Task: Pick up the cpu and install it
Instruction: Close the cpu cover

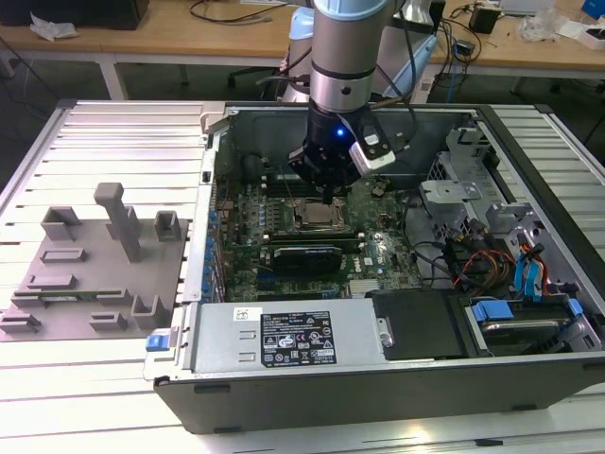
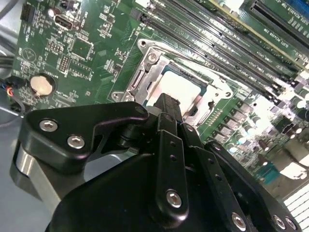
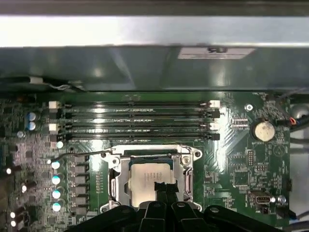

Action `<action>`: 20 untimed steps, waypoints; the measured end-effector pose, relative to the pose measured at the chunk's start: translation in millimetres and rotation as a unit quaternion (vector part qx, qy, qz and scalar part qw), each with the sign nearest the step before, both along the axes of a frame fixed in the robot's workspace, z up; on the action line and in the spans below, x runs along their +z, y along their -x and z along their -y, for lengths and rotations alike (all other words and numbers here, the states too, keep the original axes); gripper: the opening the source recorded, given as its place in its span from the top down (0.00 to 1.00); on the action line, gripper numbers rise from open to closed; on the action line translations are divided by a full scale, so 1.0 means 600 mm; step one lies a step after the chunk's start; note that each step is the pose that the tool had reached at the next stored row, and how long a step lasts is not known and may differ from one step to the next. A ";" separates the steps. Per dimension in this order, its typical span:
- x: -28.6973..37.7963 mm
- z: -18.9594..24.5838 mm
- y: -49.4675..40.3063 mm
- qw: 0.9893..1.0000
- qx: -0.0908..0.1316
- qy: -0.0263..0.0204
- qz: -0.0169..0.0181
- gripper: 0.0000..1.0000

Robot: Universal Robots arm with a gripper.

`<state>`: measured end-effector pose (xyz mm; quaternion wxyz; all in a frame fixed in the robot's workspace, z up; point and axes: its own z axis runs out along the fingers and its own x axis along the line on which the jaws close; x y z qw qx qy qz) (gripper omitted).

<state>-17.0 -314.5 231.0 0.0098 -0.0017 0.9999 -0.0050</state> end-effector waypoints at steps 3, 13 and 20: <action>-0.001 0.0044 0.007 1.000 0.009 0.000 0.000 0.89; -0.011 0.0117 0.034 1.000 0.017 0.000 0.000 0.89; -0.026 0.0117 0.051 1.000 0.019 0.000 0.000 0.89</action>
